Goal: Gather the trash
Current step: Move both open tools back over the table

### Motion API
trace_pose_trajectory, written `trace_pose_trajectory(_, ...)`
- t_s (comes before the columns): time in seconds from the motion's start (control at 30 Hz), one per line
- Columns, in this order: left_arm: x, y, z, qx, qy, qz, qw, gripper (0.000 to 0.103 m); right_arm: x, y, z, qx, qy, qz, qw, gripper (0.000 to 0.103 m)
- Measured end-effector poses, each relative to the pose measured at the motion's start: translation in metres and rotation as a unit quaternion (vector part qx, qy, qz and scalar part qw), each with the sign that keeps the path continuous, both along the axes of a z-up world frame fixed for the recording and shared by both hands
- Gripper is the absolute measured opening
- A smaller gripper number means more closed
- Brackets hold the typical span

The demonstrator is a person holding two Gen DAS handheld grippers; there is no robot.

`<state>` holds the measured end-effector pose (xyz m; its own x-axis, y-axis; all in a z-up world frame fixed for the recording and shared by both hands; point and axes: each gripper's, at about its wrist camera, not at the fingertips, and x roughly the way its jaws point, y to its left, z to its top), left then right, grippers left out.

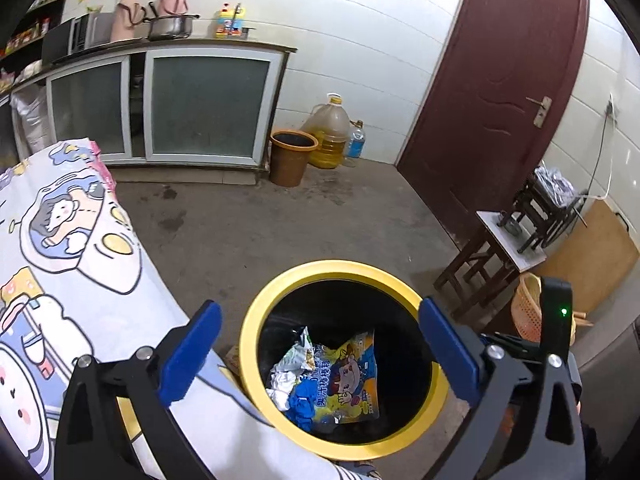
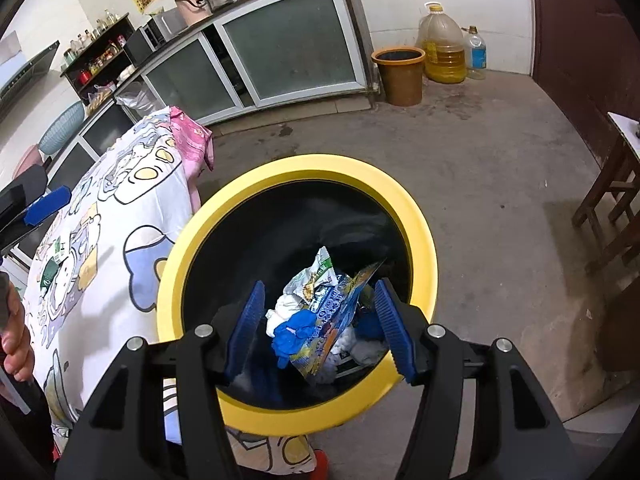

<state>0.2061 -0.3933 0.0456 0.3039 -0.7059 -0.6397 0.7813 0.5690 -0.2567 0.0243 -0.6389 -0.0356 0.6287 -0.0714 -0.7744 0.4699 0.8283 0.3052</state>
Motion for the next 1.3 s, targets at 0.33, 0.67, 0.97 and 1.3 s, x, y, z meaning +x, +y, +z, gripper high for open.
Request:
trace_pose_trajectory(0.33,0.018,0.056,0.004,-0.005,0.009,0.04,0.9991,0.095,0.005,0.027,0.01,-0.005,-0.012,0.029,1.0,0.061)
trace_pose_trajectory(0.67,0.05,0.155,0.009,0.01,-0.017,0.112,0.9936,0.095,0.03,0.079,0.045,-0.047,-0.044,0.095,0.993,0.075)
trace_pose_trajectory(0.97,0.079,0.269,0.007,0.039,-0.03,0.207,0.9772,0.095,0.073,0.16,0.082,-0.104,-0.079,0.219,0.967,0.09)
trace_pose_trajectory(1.3,0.093,0.421,0.005,0.058,-0.034,0.337,0.9393,0.095,0.14,0.289,0.11,-0.238,-0.112,0.408,0.874,0.095)
